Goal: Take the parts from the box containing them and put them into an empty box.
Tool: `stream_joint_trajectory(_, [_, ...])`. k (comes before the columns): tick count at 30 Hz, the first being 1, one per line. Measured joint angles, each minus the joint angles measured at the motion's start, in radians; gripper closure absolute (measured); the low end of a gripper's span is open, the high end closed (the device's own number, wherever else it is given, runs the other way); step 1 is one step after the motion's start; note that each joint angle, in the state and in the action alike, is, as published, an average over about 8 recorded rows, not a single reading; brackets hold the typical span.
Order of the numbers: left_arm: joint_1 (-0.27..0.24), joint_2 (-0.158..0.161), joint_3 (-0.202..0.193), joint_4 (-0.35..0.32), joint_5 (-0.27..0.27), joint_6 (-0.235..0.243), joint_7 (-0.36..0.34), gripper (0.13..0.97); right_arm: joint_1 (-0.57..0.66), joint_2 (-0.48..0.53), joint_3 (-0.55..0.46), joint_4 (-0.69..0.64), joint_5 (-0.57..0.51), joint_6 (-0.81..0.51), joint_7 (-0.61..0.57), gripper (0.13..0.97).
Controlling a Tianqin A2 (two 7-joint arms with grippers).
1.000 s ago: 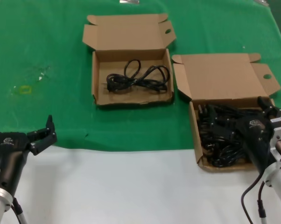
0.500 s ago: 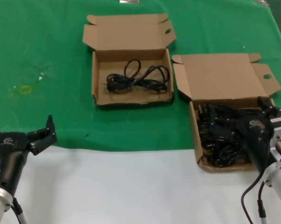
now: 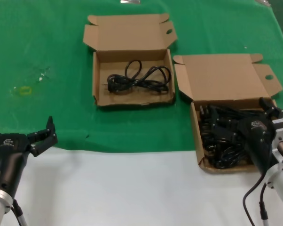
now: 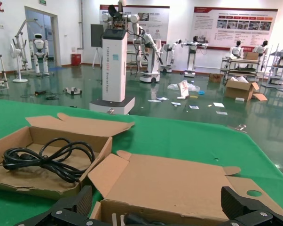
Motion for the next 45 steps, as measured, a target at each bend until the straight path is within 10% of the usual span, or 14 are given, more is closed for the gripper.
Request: stream_joint_trajectory(45, [0.000, 0.000, 0.000, 0.000, 0.000, 0.000, 0.000, 0.132, 0.000, 0.000, 0.000, 0.000, 0.000, 0.000, 0.000, 0.129])
